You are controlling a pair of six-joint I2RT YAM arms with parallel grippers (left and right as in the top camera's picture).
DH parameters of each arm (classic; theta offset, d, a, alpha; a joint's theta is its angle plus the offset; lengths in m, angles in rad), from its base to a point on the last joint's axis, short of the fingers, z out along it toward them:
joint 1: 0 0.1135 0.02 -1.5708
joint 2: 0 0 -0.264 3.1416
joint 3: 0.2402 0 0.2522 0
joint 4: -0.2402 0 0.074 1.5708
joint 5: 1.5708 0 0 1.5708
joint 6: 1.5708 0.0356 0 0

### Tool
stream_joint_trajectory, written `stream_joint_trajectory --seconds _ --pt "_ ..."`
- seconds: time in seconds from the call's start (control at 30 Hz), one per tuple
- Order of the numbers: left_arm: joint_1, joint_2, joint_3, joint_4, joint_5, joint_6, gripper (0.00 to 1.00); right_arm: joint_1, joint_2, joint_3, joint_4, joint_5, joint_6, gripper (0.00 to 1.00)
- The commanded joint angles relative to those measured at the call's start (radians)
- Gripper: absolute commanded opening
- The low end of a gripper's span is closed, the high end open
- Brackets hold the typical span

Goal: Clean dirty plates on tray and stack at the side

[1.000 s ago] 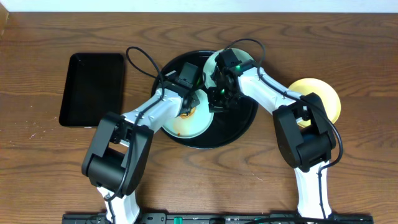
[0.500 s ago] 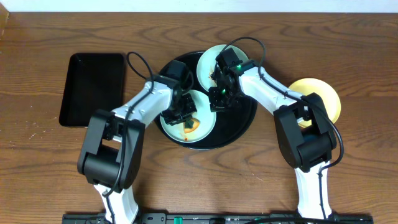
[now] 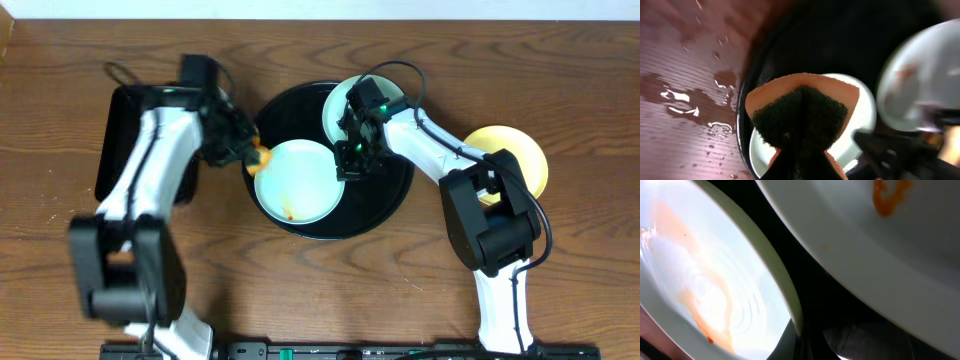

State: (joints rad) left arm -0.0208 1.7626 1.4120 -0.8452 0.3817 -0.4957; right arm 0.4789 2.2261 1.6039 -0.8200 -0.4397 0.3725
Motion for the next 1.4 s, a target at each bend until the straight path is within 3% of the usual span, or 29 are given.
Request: stream_joint_trajectory --seconds 0.0,0.47,0.9,1.37 --pt "0.021 -0.048 0.021 -0.007 0.023 0.04 0.07 0.007 0.027 -0.035 0.001 0.036 -0.039 0.01" --pt "0.071 -0.04 0.017 -0.006 -0.035 0.058 0.08 0.007 -0.22 -0.035 0.005 0.236 -0.087 0.01" --pt "0.105 -0.04 0.017 -0.006 -0.043 0.058 0.08 0.103 -0.421 -0.035 -0.015 0.738 -0.093 0.01" --pt "0.105 -0.04 0.017 -0.007 -0.061 0.058 0.08 0.301 -0.442 -0.035 -0.082 1.249 -0.094 0.01"
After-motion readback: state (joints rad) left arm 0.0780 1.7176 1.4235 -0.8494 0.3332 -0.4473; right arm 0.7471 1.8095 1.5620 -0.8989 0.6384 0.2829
